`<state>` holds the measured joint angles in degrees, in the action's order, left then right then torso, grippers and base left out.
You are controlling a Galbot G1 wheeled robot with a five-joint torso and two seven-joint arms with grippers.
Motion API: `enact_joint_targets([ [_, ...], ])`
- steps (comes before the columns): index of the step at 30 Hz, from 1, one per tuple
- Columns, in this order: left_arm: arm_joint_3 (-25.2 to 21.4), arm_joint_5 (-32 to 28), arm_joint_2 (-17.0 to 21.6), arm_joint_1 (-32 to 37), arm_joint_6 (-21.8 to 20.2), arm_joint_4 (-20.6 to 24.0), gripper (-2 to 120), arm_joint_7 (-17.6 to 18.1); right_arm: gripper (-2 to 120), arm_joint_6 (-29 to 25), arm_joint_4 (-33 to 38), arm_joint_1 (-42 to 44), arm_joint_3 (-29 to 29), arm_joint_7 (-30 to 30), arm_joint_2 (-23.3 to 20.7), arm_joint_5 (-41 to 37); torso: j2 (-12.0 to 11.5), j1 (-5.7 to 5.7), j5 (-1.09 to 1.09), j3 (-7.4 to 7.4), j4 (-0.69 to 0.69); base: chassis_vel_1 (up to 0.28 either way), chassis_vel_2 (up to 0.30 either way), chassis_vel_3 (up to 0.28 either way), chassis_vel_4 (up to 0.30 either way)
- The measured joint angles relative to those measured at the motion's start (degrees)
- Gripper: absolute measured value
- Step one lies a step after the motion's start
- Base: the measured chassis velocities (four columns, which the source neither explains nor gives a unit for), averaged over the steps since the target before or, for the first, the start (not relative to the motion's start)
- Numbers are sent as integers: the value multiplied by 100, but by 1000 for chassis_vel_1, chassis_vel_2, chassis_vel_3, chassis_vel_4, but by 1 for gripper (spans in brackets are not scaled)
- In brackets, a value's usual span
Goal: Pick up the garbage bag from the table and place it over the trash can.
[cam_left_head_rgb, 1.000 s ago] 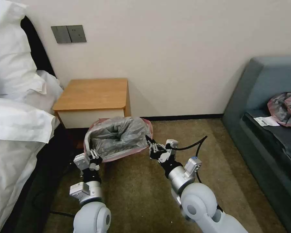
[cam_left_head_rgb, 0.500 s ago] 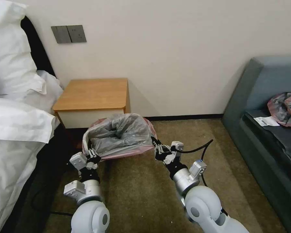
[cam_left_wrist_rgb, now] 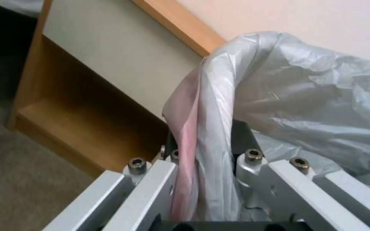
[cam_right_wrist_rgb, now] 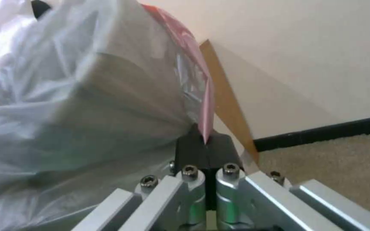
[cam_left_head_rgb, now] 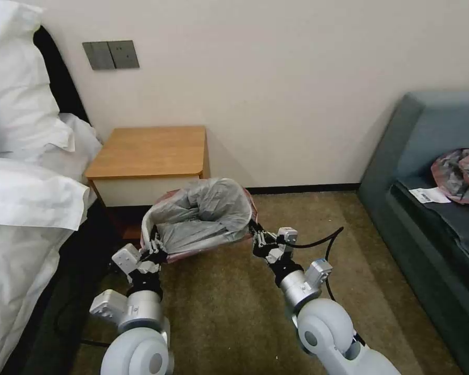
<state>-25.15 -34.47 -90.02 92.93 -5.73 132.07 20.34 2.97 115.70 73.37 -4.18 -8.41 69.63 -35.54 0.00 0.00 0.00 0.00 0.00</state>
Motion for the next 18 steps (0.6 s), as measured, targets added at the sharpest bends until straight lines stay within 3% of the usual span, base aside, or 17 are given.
enact_joint_targets([
  [18, 48, -217, -5, 66, -150, 301, 8, 41, 0, -196, -501, -216, 11, 54, 48, 351, 0, 0, 0, 0, 0, 0, 0, 0, 0],
])
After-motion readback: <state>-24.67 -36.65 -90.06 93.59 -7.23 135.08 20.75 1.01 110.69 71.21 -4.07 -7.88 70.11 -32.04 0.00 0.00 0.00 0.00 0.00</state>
